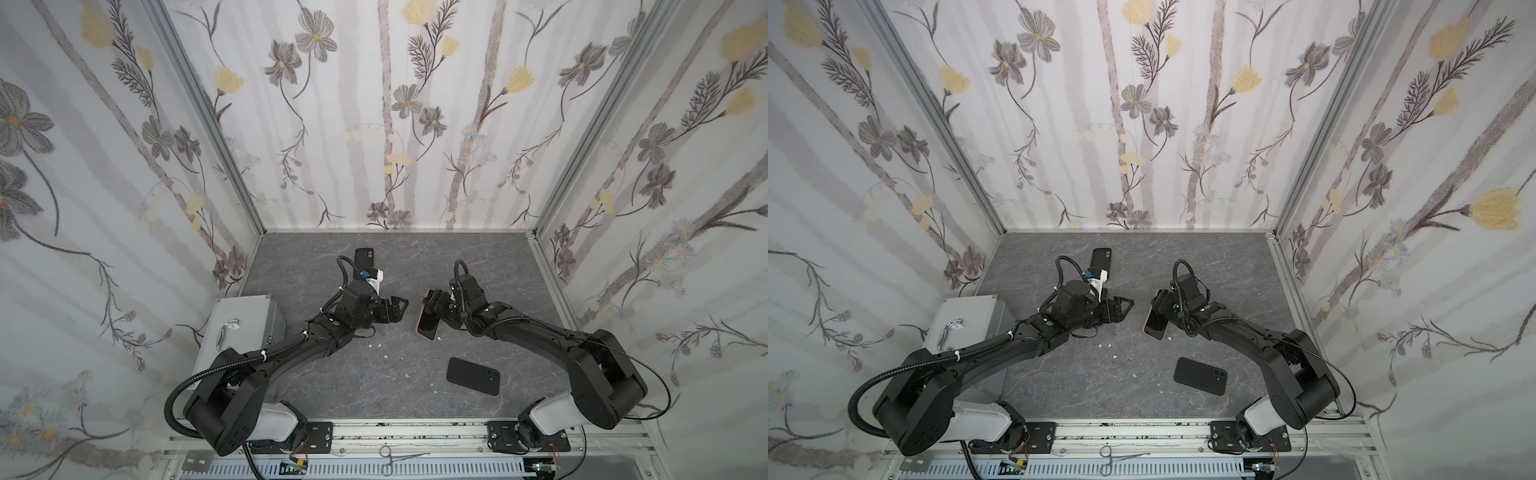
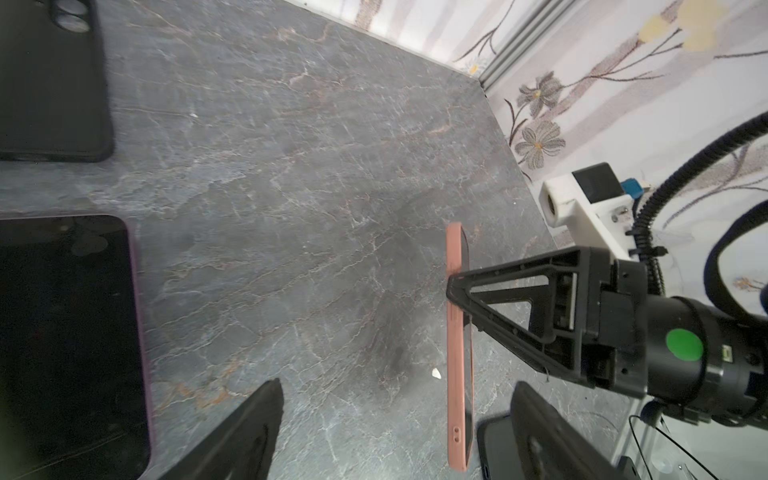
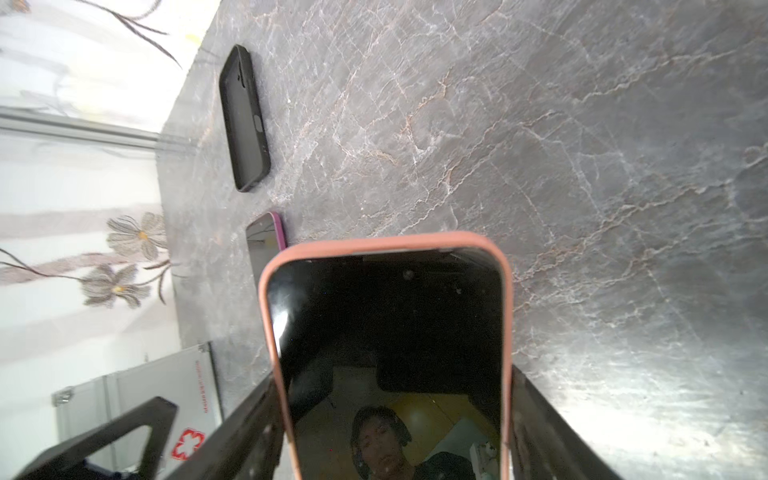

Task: Take the phone out of the phone case
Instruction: 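Lift the pink-edged phone with the right gripper toward the left gripper, then grip the phone edge with the left gripper while the right gripper releases and withdraws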

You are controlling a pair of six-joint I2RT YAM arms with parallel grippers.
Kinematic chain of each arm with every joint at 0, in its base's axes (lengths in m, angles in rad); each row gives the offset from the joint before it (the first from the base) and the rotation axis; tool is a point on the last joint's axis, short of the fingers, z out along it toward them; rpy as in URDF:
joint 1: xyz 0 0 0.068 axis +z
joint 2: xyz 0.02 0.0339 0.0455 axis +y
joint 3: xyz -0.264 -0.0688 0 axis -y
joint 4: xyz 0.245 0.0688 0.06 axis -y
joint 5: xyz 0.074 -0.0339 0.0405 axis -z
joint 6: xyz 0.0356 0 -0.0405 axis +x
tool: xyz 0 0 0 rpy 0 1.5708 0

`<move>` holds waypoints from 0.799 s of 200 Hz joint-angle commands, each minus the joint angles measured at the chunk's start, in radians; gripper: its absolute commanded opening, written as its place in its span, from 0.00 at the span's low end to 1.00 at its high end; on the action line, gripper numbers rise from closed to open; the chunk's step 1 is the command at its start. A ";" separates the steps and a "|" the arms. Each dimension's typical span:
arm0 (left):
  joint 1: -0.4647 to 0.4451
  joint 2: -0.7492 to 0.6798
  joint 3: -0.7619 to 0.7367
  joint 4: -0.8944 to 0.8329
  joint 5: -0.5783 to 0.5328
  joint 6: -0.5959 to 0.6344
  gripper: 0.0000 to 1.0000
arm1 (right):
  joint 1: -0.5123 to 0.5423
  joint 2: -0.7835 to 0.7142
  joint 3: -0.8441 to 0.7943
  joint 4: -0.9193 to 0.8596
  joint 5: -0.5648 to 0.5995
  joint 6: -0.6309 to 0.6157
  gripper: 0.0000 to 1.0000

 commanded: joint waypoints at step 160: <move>-0.113 0.251 0.086 0.170 0.111 -0.027 0.44 | -0.075 -0.109 -0.184 0.318 -0.126 0.326 0.20</move>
